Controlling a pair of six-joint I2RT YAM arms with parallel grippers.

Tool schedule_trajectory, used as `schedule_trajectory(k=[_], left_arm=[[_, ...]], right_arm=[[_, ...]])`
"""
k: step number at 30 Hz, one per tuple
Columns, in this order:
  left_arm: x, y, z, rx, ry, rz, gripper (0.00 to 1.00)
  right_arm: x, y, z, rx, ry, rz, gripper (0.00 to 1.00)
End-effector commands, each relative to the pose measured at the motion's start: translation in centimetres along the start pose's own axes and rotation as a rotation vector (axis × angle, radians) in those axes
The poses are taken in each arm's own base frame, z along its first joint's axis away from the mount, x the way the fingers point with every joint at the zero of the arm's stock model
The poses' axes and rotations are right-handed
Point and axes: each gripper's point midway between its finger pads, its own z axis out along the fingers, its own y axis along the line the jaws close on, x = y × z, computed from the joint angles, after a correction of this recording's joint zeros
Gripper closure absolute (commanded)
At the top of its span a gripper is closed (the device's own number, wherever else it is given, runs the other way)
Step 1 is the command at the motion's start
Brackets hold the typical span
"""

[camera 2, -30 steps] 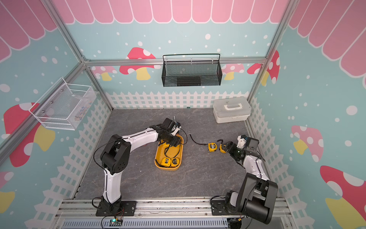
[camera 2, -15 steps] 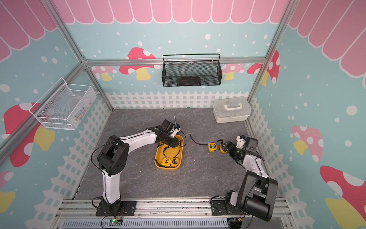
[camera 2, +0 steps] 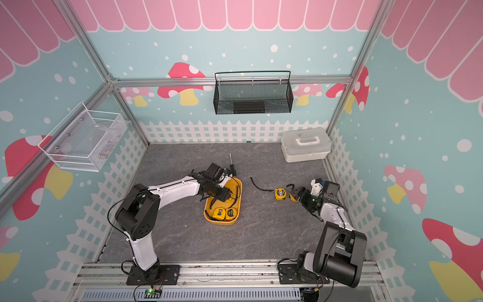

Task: Take the tape measure out of the storage box
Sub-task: Pick up the tape measure from the storage box.

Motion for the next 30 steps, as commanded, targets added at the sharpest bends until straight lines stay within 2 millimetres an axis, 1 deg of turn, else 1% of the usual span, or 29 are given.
schedule_trajectory(k=[1, 6, 12, 23, 26, 30], left_arm=[[0.7, 0.4, -1.1, -0.039, 0.01, -0.011, 0.39], [0.5, -0.4, -1.4, -0.036, 0.001, 0.02, 0.33], [0.1, -1.0, -1.1, -0.062, 0.004, 0.076, 0.29], [-1.0, -0.9, -1.4, -0.095, -0.003, 0.192, 0.26], [-1.4, -1.3, -1.5, -0.081, -0.01, 0.215, 0.26], [-1.7, -2.2, -1.5, -0.04, -0.014, 0.25, 0.26]], right_arm=[[0.0, 0.2, 0.2, -0.012, 0.005, -0.026, 0.17], [0.1, 0.3, 0.4, -0.015, 0.01, -0.025, 0.17], [0.1, 0.3, 0.4, -0.017, 0.012, -0.026, 0.17], [0.3, 0.3, 0.5, -0.019, 0.019, -0.024, 0.17], [0.3, 0.3, 0.5, -0.02, 0.019, -0.026, 0.17], [0.3, 0.3, 0.6, -0.019, 0.023, -0.025, 0.17]])
